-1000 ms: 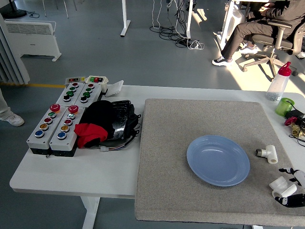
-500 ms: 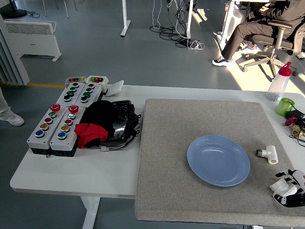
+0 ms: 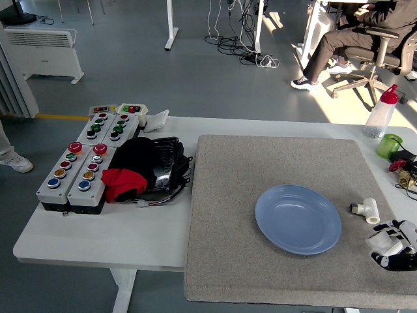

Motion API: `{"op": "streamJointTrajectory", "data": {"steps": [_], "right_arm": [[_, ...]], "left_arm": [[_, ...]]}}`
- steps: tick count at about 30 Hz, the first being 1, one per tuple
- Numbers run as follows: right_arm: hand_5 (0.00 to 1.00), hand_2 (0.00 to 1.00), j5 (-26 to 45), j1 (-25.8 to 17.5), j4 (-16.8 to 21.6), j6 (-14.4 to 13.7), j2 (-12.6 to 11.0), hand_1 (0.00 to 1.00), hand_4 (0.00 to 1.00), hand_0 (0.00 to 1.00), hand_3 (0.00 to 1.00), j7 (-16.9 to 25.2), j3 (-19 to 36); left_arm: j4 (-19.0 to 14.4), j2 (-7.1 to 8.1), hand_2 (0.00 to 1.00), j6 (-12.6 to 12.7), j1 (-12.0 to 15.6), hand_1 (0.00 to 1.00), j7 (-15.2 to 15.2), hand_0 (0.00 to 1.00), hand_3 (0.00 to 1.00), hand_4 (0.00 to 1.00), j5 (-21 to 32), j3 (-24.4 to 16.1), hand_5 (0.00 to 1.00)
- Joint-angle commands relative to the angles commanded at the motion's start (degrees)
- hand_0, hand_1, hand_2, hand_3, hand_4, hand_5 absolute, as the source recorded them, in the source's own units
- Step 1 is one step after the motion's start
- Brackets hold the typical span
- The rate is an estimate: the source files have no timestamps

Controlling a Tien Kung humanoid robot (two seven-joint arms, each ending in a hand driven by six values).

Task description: Pick pipe place plate twice

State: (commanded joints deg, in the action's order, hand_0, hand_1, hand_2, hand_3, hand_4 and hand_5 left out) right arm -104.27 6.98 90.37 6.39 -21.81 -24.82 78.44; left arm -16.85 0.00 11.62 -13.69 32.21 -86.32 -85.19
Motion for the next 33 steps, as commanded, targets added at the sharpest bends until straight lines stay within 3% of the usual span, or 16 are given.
{"op": "streamJointTrajectory", "data": {"steps": [7, 15, 29, 30, 33], "right_arm": [[0.182, 0.560, 0.32, 5.89, 0.24, -0.36, 0.97, 0.518, 0.696, 0.416, 0.700, -0.06, -3.98], [0.171, 0.560, 1.20, 13.57, -1.40, -0.81, 2.15, 0.522, 0.675, 0.418, 0.696, -0.31, -12.47], [0.179, 0.567, 0.79, 25.25, -12.27, -0.09, 7.99, 0.555, 0.661, 0.502, 0.695, -1.21, -22.66], [0.200, 0.735, 0.83, 25.72, -12.86, 0.44, 8.37, 0.724, 0.661, 0.758, 0.734, -1.56, -23.10], [0.200, 0.735, 1.64, 26.28, -13.83, 1.82, 9.31, 0.724, 0.661, 0.758, 0.734, -1.76, -23.56]], "left_arm": [[-0.03, 0.00, 0.581, 0.01, -0.07, 0.578, 0.03, 0.584, 0.458, 0.411, 0.11, 0.15, 0.998], [-0.04, 0.00, 0.581, 0.30, -0.11, 0.578, 0.05, 0.584, 0.458, 0.411, 1.19, 0.83, 0.998], [-0.07, 0.00, 0.581, 0.66, -0.05, 0.578, 0.02, 0.585, 0.457, 0.412, 2.45, 1.85, 0.998], [-0.09, 0.00, 0.583, 0.67, -0.02, 0.579, 0.06, 0.584, 0.457, 0.412, 2.42, 1.81, 0.998], [-0.14, 0.00, 0.583, 0.62, 0.07, 0.579, 0.18, 0.584, 0.457, 0.412, 2.18, 1.66, 0.998]]}}
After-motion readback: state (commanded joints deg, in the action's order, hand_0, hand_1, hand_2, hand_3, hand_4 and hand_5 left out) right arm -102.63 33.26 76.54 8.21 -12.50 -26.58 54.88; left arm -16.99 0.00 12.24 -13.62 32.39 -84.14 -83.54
